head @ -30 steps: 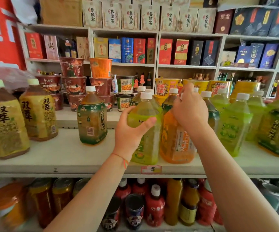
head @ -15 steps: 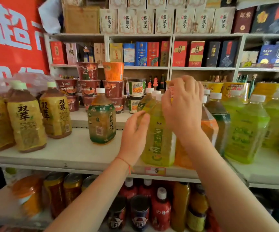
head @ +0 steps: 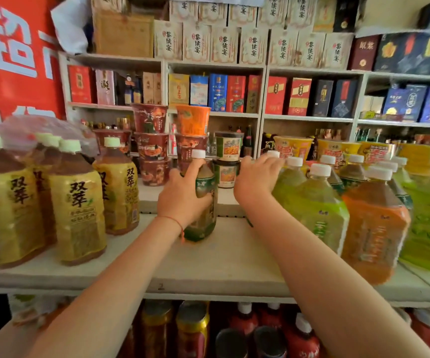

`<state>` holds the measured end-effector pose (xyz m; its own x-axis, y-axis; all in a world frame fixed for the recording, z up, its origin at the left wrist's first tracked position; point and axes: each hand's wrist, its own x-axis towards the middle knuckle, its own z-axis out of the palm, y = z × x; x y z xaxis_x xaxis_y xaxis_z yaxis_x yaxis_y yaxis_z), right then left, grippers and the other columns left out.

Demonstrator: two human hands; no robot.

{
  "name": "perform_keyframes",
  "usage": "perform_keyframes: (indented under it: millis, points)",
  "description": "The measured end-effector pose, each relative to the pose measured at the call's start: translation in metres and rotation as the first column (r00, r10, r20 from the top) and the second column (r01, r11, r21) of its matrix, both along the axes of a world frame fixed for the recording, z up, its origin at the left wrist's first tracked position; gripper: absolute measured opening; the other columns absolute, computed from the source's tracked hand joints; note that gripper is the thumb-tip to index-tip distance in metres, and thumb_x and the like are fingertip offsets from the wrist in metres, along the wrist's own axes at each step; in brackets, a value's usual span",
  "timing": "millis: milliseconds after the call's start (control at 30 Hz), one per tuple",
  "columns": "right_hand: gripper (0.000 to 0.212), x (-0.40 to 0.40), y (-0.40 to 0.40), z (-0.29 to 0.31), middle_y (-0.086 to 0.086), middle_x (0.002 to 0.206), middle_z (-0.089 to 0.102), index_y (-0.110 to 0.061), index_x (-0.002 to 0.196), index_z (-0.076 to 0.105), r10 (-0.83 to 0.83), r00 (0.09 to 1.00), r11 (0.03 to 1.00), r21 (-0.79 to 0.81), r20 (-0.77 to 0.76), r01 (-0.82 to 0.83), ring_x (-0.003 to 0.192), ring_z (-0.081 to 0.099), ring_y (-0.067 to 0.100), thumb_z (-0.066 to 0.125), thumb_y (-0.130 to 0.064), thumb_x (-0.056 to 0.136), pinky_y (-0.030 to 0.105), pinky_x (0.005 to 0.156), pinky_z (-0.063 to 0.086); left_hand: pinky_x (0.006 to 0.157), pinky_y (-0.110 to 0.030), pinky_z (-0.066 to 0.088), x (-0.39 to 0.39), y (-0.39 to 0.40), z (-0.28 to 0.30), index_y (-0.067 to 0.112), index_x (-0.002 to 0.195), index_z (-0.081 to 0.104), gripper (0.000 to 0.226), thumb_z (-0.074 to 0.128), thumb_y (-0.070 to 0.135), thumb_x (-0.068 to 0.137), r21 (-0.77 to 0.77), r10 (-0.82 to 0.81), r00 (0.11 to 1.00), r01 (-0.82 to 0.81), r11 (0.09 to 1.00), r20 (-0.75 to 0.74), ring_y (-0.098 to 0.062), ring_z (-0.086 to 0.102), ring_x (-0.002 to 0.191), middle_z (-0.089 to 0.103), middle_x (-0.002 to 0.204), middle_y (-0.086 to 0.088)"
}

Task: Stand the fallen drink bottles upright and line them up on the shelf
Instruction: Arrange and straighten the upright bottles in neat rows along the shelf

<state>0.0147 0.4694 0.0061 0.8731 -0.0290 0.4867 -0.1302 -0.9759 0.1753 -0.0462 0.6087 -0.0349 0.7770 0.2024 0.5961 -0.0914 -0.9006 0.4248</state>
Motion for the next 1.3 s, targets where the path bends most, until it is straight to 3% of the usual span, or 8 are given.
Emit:
perform_keyframes:
  millis: [167, 333, 533, 900, 1033, 1167, 1233, 1300]
  points:
    - [0.073, 0.029, 0.003, -0.004, 0.032, 0.155, 0.03, -0.011, 0.158, 0.019, -0.187, 0.979, 0.98, -0.086, -0.076, 0.18, 0.144, 0.026, 0.048, 0.047, -0.044, 0.099, 0.06, 0.117, 0.02, 0.083, -0.042, 0.052, 0.009, 0.024, -0.009, 0.051, 0.148, 0.019, 0.071, 0.063, 0.044, 0.092, 0.074, -0.11, 0.994, 0.112, 0.991, -0.027, -0.03, 0.049, 0.11, 0.037, 0.132, -0.011]
    - [0.048, 0.03, 0.007, 0.0, 0.026, 0.137, 0.046, -0.018, 0.14, 0.043, -0.254, 0.966, 0.964, -0.092, -0.042, 0.25, 0.128, 0.042, 0.039, 0.041, -0.044, 0.1, 0.05, 0.1, 0.038, 0.082, -0.043, 0.056, 0.009, 0.033, -0.008, 0.053, 0.146, 0.017, 0.071, 0.062, 0.042, 0.093, 0.069, -0.192, 0.981, 0.194, 0.979, -0.031, -0.03, 0.052, 0.106, 0.035, 0.128, -0.01]
    - [0.058, 0.036, 0.013, -0.002, 0.026, 0.14, 0.031, -0.022, 0.136, 0.041, -0.095, 0.995, 0.981, 0.173, 0.026, 0.089, 0.119, 0.045, 0.046, 0.067, -0.047, 0.09, 0.051, 0.097, 0.043, 0.076, -0.037, 0.048, 0.012, 0.038, -0.012, 0.057, 0.143, 0.013, 0.072, 0.062, 0.039, 0.093, 0.019, -0.257, 0.966, 0.257, 0.966, -0.013, -0.023, 0.041, 0.098, 0.033, 0.117, -0.006]
    - [0.071, 0.028, 0.009, 0.004, 0.022, 0.145, 0.034, -0.034, 0.142, 0.035, 0.136, 0.988, 0.968, 0.224, -0.078, -0.116, 0.134, 0.03, 0.046, 0.075, -0.041, 0.084, 0.059, 0.103, 0.038, 0.081, -0.042, 0.054, 0.004, 0.037, -0.012, 0.054, 0.145, 0.023, 0.07, 0.064, 0.04, 0.092, -0.019, -0.147, 0.989, 0.148, 0.989, 0.026, -0.03, 0.052, 0.103, 0.04, 0.123, -0.01]
    - [0.067, 0.016, 0.01, 0.011, 0.015, 0.141, 0.042, -0.038, 0.137, 0.04, 0.377, 0.92, 0.852, 0.429, -0.107, -0.299, 0.134, 0.036, 0.041, 0.078, -0.039, 0.083, 0.055, 0.105, 0.043, 0.072, -0.04, 0.058, 0.0, 0.043, -0.011, 0.052, 0.148, 0.021, 0.069, 0.062, 0.043, 0.094, 0.026, -0.028, 0.999, 0.027, 0.999, 0.027, -0.03, 0.056, 0.095, 0.041, 0.124, -0.015]
    - [0.067, -0.006, 0.022, 0.015, -0.01, 0.116, 0.055, -0.038, 0.132, 0.044, 0.728, 0.679, 0.596, 0.577, -0.095, -0.559, 0.113, 0.057, 0.02, 0.083, -0.031, 0.079, 0.031, 0.083, 0.058, 0.067, -0.036, 0.05, -0.002, 0.044, -0.013, 0.048, 0.154, 0.016, 0.07, 0.058, 0.046, 0.097, 0.075, 0.079, 0.996, -0.081, 0.994, 0.03, -0.033, 0.054, 0.101, 0.039, 0.132, -0.02]
    - [0.072, -0.013, 0.026, 0.01, -0.007, 0.125, 0.051, -0.042, 0.136, 0.042, 0.79, 0.61, 0.512, 0.603, -0.052, -0.612, 0.114, 0.056, 0.017, 0.083, -0.032, 0.079, 0.033, 0.087, 0.058, 0.076, -0.041, 0.053, -0.001, 0.046, -0.014, 0.048, 0.155, 0.011, 0.071, 0.055, 0.045, 0.099, 0.084, 0.108, 0.994, -0.108, 0.991, 0.006, -0.04, 0.052, 0.116, 0.036, 0.139, -0.024]
    - [0.079, -0.018, 0.024, 0.0, 0.003, 0.142, 0.037, -0.055, 0.138, 0.034, 0.772, 0.633, 0.543, 0.575, -0.056, -0.611, 0.121, 0.047, 0.023, 0.083, -0.038, 0.079, 0.043, 0.096, 0.055, 0.084, -0.046, 0.054, 0.0, 0.051, -0.014, 0.048, 0.155, 0.008, 0.07, 0.052, 0.046, 0.1, 0.083, 0.093, 0.996, -0.091, 0.992, -0.017, -0.044, 0.045, 0.126, 0.031, 0.145, -0.027]
